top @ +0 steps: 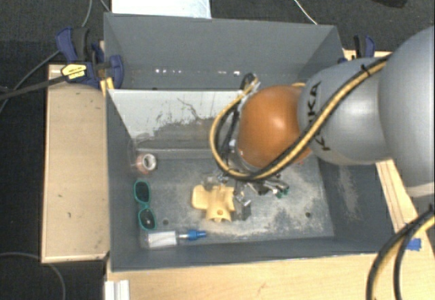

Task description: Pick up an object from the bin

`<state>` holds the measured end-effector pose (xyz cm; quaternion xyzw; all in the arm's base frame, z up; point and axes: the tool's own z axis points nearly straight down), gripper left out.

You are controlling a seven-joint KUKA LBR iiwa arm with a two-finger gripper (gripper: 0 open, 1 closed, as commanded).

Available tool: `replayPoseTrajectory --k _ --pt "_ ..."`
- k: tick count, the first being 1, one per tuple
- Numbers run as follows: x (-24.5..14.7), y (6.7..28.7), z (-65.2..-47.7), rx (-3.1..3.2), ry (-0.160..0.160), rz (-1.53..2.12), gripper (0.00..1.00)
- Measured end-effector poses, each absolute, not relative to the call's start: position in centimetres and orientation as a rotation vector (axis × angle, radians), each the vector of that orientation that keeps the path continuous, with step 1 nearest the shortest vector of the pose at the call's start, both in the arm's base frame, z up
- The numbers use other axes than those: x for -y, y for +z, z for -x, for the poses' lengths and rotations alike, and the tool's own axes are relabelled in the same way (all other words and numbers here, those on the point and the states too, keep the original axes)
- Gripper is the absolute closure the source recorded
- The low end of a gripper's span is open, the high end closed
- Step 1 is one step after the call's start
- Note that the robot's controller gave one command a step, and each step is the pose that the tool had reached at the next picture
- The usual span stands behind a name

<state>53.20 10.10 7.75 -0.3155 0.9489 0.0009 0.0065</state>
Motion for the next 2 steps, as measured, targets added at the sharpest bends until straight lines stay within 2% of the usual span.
replayPoseTrajectory --k 2 --pt "-10.14 10.15 -53.18 -2.970 0.004 0.985 1.00"
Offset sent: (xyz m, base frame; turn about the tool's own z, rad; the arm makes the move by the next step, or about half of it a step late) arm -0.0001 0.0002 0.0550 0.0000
